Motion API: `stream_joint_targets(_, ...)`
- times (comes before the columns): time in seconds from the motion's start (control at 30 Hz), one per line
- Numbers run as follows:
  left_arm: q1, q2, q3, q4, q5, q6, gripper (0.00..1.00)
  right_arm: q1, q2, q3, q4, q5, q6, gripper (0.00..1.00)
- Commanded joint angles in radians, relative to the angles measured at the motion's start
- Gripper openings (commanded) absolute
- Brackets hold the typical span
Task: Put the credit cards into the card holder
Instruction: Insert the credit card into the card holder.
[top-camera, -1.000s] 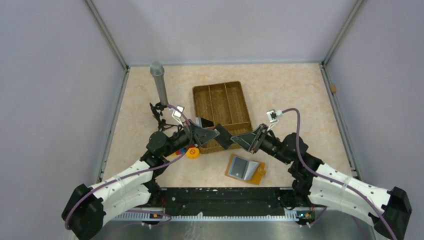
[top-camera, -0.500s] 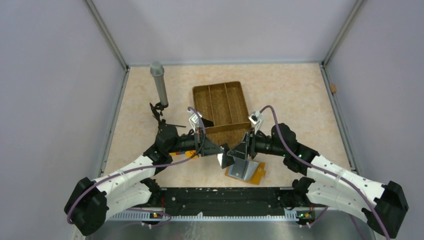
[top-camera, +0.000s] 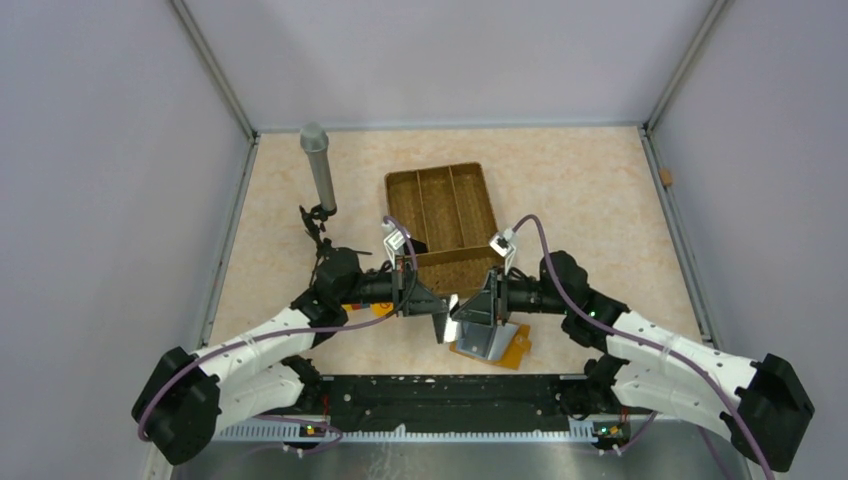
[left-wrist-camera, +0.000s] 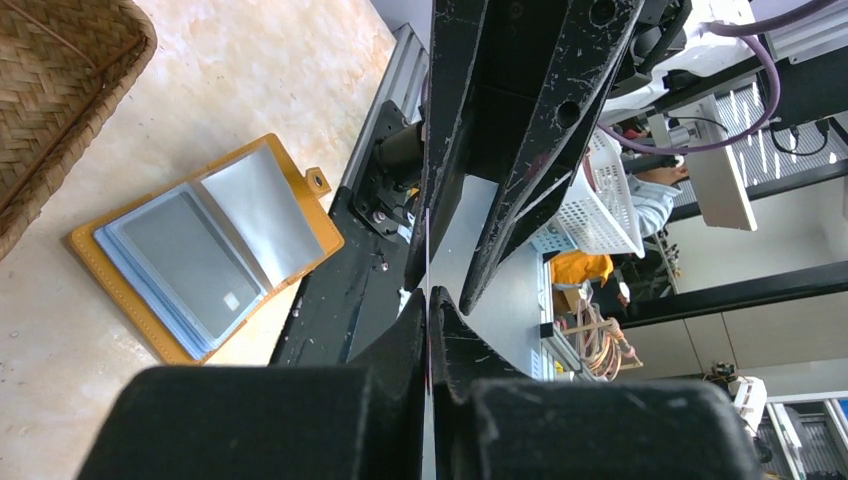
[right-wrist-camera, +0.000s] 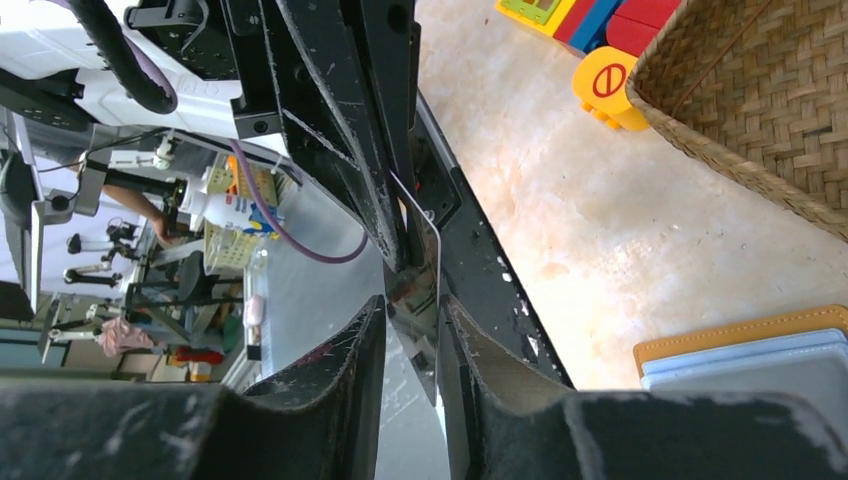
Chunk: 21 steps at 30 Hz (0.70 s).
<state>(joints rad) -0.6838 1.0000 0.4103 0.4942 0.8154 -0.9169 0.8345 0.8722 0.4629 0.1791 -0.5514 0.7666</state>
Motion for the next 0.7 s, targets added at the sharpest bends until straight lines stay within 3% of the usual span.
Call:
stream_joint_targets(0.0, -0.009, 0.007, 0.030, 0.084, 0.029, 0.003, 0.00, -0.005, -0.001, 0.000, 0.081, -0.008, 0.009, 0.23)
stream_joint_targets(0.07, -0.012, 0.013, 0.029, 0.098, 0.035, 0.001, 0.00, -0.005, 0.003, -0.010, 0.092, 0.008, 0.024, 0.19)
stream_joint_targets(0.17, -0.018, 0.023, 0.028, 0.106, 0.030, 0.001, 0.00, -0.006, 0.004, -0.038, 0.130, 0.036, 0.068, 0.02)
stream_joint_targets(0.2, -0.020, 0.025, 0.028, 0.106, 0.028, 0.003, 0.00, -0.005, 0.002, -0.044, 0.134, 0.052, 0.085, 0.00)
stream_joint_targets(0.23, -0.023, 0.029, 0.031, 0.100, 0.019, 0.011, 0.07, -0.006, -0.001, -0.050, 0.125, 0.076, 0.099, 0.00)
stream_joint_targets(0.33, -0.050, 0.032, 0.066, -0.048, -0.071, 0.096, 0.61, -0.006, -0.016, -0.051, -0.031, 0.210, 0.142, 0.00)
stream_joint_targets(0.4, -0.092, 0.020, 0.089, -0.200, -0.188, 0.175, 0.75, -0.007, -0.021, -0.048, -0.177, 0.308, 0.182, 0.00)
stream_joint_targets(0.57, -0.175, 0.054, 0.094, -0.333, -0.417, 0.202, 0.78, -0.008, -0.058, -0.111, -0.341, 0.407, 0.299, 0.00)
stream_joint_targets(0.67, -0.223, 0.106, 0.082, -0.309, -0.472, 0.158, 0.71, -0.021, -0.122, -0.162, -0.415, 0.446, 0.339, 0.00)
